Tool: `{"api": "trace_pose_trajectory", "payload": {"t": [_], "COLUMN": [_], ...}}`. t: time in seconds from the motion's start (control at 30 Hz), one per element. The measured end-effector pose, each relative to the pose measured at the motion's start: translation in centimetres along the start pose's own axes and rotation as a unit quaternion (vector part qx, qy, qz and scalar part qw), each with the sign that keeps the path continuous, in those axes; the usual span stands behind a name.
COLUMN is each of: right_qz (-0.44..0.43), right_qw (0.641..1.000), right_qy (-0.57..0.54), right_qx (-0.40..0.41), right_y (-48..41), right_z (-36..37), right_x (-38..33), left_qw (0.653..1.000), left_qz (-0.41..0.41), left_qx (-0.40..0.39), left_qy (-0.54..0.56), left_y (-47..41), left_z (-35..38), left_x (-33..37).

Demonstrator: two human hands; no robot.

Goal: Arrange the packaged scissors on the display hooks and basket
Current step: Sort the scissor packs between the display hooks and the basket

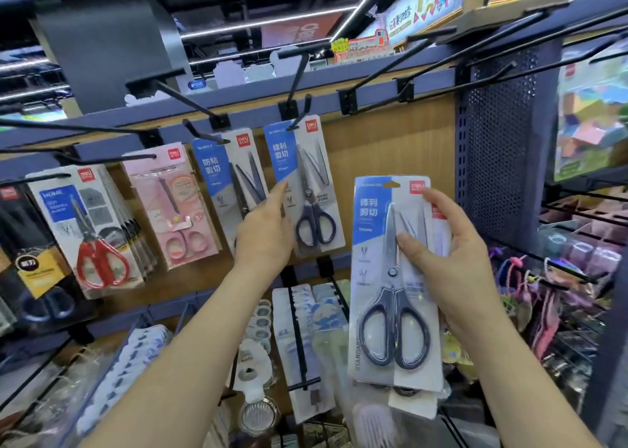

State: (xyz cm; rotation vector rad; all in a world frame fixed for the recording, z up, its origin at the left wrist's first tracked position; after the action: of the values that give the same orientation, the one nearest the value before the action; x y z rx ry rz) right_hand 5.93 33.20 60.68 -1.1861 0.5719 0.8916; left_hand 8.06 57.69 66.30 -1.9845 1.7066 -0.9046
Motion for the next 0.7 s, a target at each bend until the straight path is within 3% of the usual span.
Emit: {"api": "trace_pose_trajectory", "payload": {"t": [0.07,0.1,0.17,0.2,0.33,0.5,0.57,0.7], "right_qz": [-0.004,-0.005,-0.012,-0.018,-0.035,-0.053,-0.074,-0.142], "right_qw": [1.000,1.000,0.999,0.998,0.994,0.992,0.991,0.984], "right_qy": [0.003,0.004,-0.003,-0.009,-0.013,-0.033,-0.032,-0.051], "right_qx": [-0.015,-0.024,-0.047,-0.064,-0.105,-0.107,-0.106,-0.093], "right_y": [0.2,0.3,0.6,0.7,1.2,1.2,1.2,1.0], "right_z": [0.3,0.7,1.5,1.9,3.1,3.4,3.4,3.6], "right_x": [0.0,-0.2,-0.4,-0.6,-1.3,-1.8,-2.4,-4.6], "left_qw": [0.997,0.986,0.925,0.901,0.872,0.858,0.854,0.873], "left_qz": [-0.001,-0.007,-0.031,-0.042,-0.079,-0.104,-0.082,0.038], "left_qx": [0.009,-0.009,-0.067,-0.089,-0.126,-0.055,-0.020,0.047], "left_qy": [0.071,0.167,0.373,0.423,0.467,0.500,0.513,0.484], "left_y": [1.2,1.7,2.6,2.8,2.9,2.5,2.6,2.4], "left_z": [-1.7,-2.3,-3.5,-3.9,-4.6,-6.2,-7.7,-11.7], "left_x": [0.9,1.7,3.6,4.4,5.7,5.2,5.8,8.1]}}
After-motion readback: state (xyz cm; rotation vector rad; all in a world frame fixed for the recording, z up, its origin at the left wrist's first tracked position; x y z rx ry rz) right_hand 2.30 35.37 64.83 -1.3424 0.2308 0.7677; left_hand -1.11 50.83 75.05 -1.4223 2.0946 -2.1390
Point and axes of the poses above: each hand's wrist, its own y-axis away from the middle knuckle, its own z-axis out of the palm, x = y × z, the point moved 4 cm from there along -y, towards the middle knuckle, and after that the axes turned 8 degrees about -y, right-handed, at the moved point
